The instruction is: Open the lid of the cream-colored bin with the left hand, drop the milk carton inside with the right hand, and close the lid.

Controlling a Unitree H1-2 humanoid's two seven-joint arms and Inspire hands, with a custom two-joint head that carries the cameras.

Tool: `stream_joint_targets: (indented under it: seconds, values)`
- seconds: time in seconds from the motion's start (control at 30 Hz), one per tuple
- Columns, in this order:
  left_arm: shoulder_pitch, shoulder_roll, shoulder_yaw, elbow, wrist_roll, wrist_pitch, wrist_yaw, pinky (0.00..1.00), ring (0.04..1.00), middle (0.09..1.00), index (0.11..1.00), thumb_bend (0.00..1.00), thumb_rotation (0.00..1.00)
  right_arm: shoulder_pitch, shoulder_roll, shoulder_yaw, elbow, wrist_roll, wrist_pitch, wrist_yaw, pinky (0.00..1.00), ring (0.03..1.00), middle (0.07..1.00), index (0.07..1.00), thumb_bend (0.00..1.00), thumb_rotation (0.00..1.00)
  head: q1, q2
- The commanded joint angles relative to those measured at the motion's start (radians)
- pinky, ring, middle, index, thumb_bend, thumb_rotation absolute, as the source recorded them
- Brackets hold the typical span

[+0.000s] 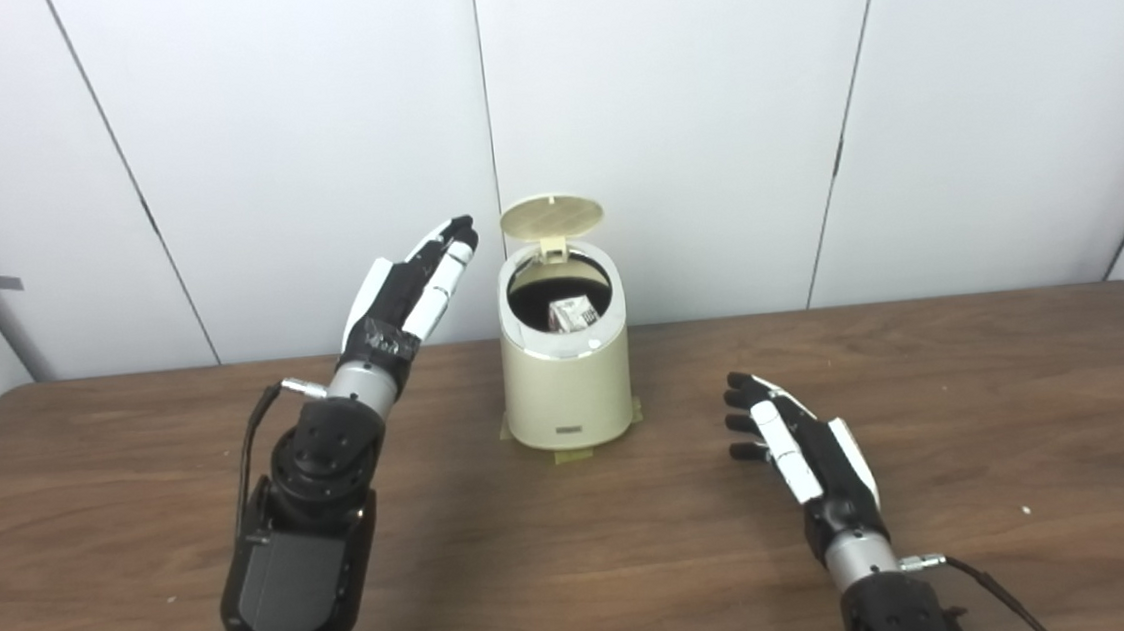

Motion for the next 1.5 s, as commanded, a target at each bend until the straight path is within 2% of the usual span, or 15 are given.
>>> stream_joint_targets:
  seconds: [0.0, 0.13, 0.27, 0.4, 0.53, 0.8, 1.1, 1.23, 1.4, 1.47]
  values:
    - [-0.087, 0.003, 0.017, 0.0, -0.018, -0.05, 0.013, 0.94, 0.946, 0.938, 0.961, 0.44, 1.0, -0.01, 0.001, 0.0, 0.0, 0.018, -0.048, 0.003, 0.7, 0.815, 0.832, 0.84, 0.49, 0.95, 0.0, 0.001]
    - [-0.12, 0.004, 0.029, 0.037, -0.034, -0.061, 0.019, 0.96, 0.956, 0.942, 0.958, 0.48, 1.0, 0.001, 0.004, 0.002, 0.024, 0.038, -0.077, 0.0, 0.69, 0.805, 0.83, 0.844, 0.48, 0.94, 0.009, -0.007]
    - [-0.147, 0.019, 0.024, 0.055, -0.027, -0.078, 0.013, 0.96, 0.956, 0.944, 0.965, 0.47, 1.0, 0.015, 0.009, 0.005, 0.035, 0.048, -0.089, -0.004, 0.69, 0.796, 0.83, 0.847, 0.47, 0.95, -0.002, -0.016]
    - [-0.164, 0.033, 0.017, 0.054, -0.035, -0.092, -0.016, 0.96, 0.941, 0.919, 0.955, 0.46, 0.99, 0.024, 0.018, 0.015, 0.042, 0.031, -0.092, -0.025, 0.66, 0.767, 0.81, 0.831, 0.51, 0.97, -0.009, -0.019]
    - [-0.179, 0.05, -0.004, 0.035, -0.031, -0.08, -0.05, 0.93, 0.928, 0.904, 0.937, 0.45, 1.0, 0.026, 0.023, 0.02, 0.065, 0.025, -0.118, -0.037, 0.63, 0.747, 0.797, 0.825, 0.52, 0.98, -0.011, -0.02]
    - [-0.209, 0.069, -0.039, 0.012, -0.013, -0.075, -0.084, 0.88, 0.889, 0.866, 0.896, 0.43, 1.0, 0.032, 0.023, 0.029, 0.083, 0.0, -0.117, -0.063, 0.61, 0.731, 0.782, 0.817, 0.51, 1.0, -0.014, -0.019]
    - [-0.23, 0.097, -0.112, -0.022, 0.042, -0.085, -0.136, 0.85, 0.856, 0.816, 0.825, 0.41, 1.0, 0.023, 0.021, 0.033, 0.096, -0.004, -0.132, -0.075, 0.6, 0.738, 0.781, 0.82, 0.49, 1.0, -0.017, -0.021]
    - [-0.239, 0.101, -0.137, -0.036, 0.066, -0.081, -0.151, 0.86, 0.853, 0.807, 0.829, 0.42, 1.0, 0.021, 0.026, 0.031, 0.093, 0.001, -0.129, -0.079, 0.6, 0.732, 0.777, 0.814, 0.5, 1.0, -0.023, -0.019]
    - [-0.254, 0.118, -0.182, -0.035, 0.129, -0.124, -0.163, 0.84, 0.84, 0.79, 0.815, 0.4, 1.0, 0.018, 0.028, 0.034, 0.088, -0.016, -0.12, -0.09, 0.59, 0.722, 0.77, 0.819, 0.5, 1.0, -0.026, -0.016]
    - [-0.26, 0.147, -0.22, -0.049, 0.184, -0.144, -0.178, 0.85, 0.837, 0.789, 0.804, 0.41, 1.0, 0.016, 0.032, 0.03, 0.084, -0.013, -0.109, -0.09, 0.59, 0.723, 0.77, 0.823, 0.49, 1.0, -0.027, -0.014]
